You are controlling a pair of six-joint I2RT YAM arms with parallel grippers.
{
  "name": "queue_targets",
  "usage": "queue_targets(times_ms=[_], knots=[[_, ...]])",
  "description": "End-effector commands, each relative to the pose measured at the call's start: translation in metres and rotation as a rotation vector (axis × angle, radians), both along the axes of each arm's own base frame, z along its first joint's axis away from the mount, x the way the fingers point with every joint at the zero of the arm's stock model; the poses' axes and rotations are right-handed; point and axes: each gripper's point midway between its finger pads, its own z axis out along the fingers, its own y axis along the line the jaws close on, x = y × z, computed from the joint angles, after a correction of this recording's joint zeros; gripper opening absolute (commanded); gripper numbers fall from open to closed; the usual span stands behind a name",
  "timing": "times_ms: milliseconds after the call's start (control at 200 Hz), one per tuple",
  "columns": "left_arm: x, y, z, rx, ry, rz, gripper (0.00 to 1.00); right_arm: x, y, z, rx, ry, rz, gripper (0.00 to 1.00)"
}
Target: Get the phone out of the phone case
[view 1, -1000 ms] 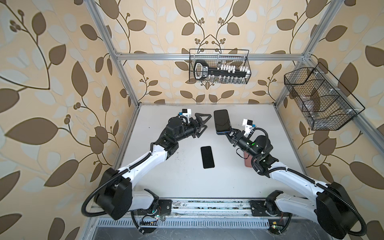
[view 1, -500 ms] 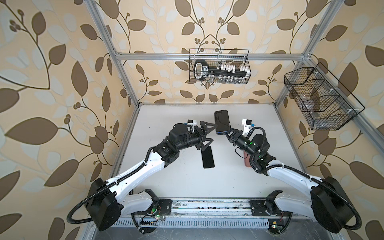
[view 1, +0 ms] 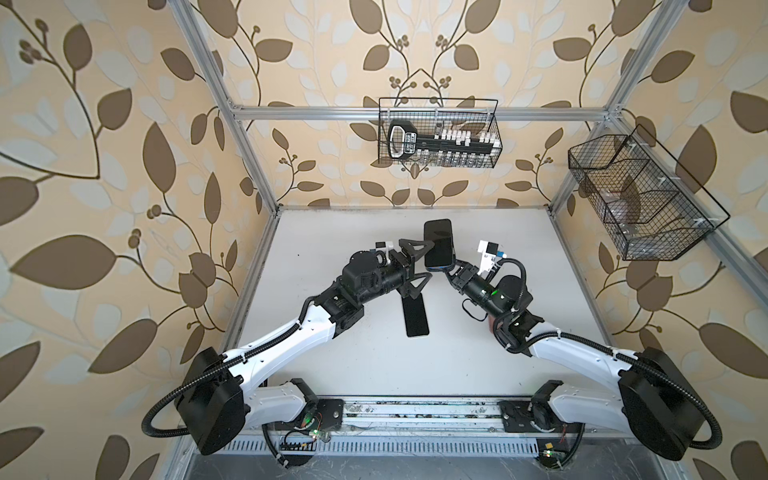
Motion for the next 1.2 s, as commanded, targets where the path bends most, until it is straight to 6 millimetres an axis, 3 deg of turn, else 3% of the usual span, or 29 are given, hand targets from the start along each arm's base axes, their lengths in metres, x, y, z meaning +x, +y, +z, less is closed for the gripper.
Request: queue_targets(times_ms=[0, 840, 1005, 1195], knots=[[0.004, 0.004, 0.023, -0.081, -0.044, 0.036, 0.99, -0.003, -0.004, 0.024, 0.057, -0.097, -0.035, 0.0], [0.01, 0.001, 0.017, -0.085, -0.053, 0.046, 0.97, -0.015, 0.01, 0.018, 0.065, -0.101, -0.017, 0.0], [0.013, 0.001, 0.01, -0.025, -0.063, 0.058, 0.91, -0.018, 0.011, 0.017, 0.067, -0.103, -0.018, 0.0], [0.018, 0.004, 0.0, 0.046, -0.076, 0.084, 0.65, -0.023, 0.013, 0.02, 0.077, -0.112, -0.014, 0.0]])
